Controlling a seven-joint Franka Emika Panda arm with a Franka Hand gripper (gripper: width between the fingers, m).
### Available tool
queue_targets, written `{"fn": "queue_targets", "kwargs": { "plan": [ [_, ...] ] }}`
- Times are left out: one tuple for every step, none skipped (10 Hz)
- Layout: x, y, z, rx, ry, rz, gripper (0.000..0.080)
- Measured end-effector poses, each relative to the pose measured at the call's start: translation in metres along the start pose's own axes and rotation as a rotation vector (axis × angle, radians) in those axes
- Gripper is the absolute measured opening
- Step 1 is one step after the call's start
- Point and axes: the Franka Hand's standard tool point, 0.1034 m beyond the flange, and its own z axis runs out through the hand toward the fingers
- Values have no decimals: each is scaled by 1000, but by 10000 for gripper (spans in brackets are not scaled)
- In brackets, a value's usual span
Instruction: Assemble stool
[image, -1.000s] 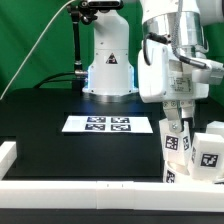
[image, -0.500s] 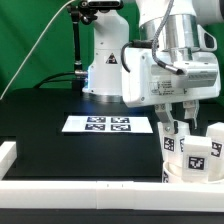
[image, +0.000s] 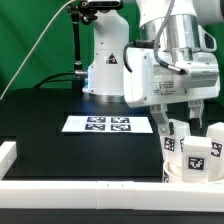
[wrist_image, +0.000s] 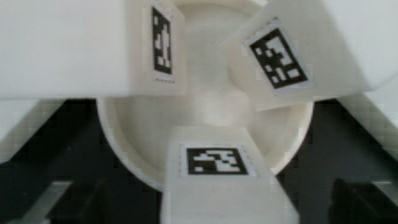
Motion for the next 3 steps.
{"fn": "queue_targets", "kwargs": {
  "plan": [
    [0, 0, 0, 0, 0, -1, 644],
    [0, 0, 0, 0, 0, -3, 644],
    [0, 0, 0, 0, 0, -4, 648]
  ]
}}
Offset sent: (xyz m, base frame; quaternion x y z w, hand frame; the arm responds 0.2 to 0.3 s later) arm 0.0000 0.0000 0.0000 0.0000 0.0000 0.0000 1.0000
